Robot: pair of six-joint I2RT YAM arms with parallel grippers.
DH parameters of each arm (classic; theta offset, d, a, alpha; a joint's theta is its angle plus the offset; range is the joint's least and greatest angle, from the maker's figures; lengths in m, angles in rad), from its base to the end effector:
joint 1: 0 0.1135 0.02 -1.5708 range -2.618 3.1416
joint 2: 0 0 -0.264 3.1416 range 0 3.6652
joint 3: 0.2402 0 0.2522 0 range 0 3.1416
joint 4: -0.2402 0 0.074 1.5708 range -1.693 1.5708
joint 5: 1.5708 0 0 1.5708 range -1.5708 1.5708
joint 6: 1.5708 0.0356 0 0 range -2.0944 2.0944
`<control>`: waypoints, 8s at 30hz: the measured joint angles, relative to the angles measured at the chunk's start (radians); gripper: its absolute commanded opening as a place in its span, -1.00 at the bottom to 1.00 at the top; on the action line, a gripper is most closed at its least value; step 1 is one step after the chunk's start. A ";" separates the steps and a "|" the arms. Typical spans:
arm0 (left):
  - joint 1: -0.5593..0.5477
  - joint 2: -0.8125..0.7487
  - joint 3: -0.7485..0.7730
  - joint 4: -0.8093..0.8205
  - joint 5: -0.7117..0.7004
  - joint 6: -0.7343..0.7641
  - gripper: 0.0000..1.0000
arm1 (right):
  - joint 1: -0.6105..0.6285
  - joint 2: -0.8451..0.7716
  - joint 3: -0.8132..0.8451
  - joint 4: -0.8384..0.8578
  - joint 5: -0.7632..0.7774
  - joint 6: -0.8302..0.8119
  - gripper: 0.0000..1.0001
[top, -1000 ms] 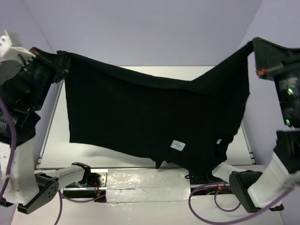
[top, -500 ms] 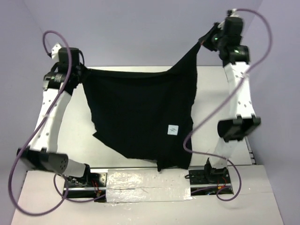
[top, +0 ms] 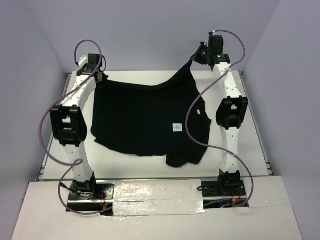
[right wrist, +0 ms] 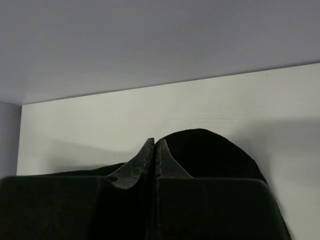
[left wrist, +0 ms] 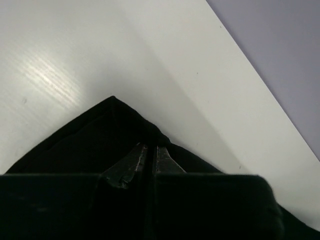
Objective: Fold and stack the t-shirts
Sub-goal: Flatten the tshirt out, then fold the tshirt
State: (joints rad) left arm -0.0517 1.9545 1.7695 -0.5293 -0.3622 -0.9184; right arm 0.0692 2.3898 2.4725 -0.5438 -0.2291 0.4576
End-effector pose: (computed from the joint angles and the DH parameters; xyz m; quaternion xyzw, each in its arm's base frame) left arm 0.4518 -0.0107 0.3019 -0.4436 0.7807 -0.0455 0.4378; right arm 0.5475 0.0460 0.3255 0.1039 0.8402 0.2301 0.4800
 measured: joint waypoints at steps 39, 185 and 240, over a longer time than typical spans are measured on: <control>0.167 0.404 0.247 -0.129 0.341 0.029 -1.00 | -0.027 -0.430 -0.848 0.192 0.093 0.320 -1.00; 0.079 0.433 0.350 -0.278 0.439 0.239 0.80 | 0.303 -0.434 -1.086 0.106 0.177 0.342 -1.00; 0.081 0.415 0.283 -0.256 0.443 0.238 0.81 | 0.264 -0.465 -1.187 -0.037 0.137 0.215 -0.01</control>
State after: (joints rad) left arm 0.0292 2.3699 2.0521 -0.7849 0.0811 -0.6804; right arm 0.3336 1.9244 1.2858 -0.5804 -0.0925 0.6727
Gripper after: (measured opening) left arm 0.904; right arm 0.492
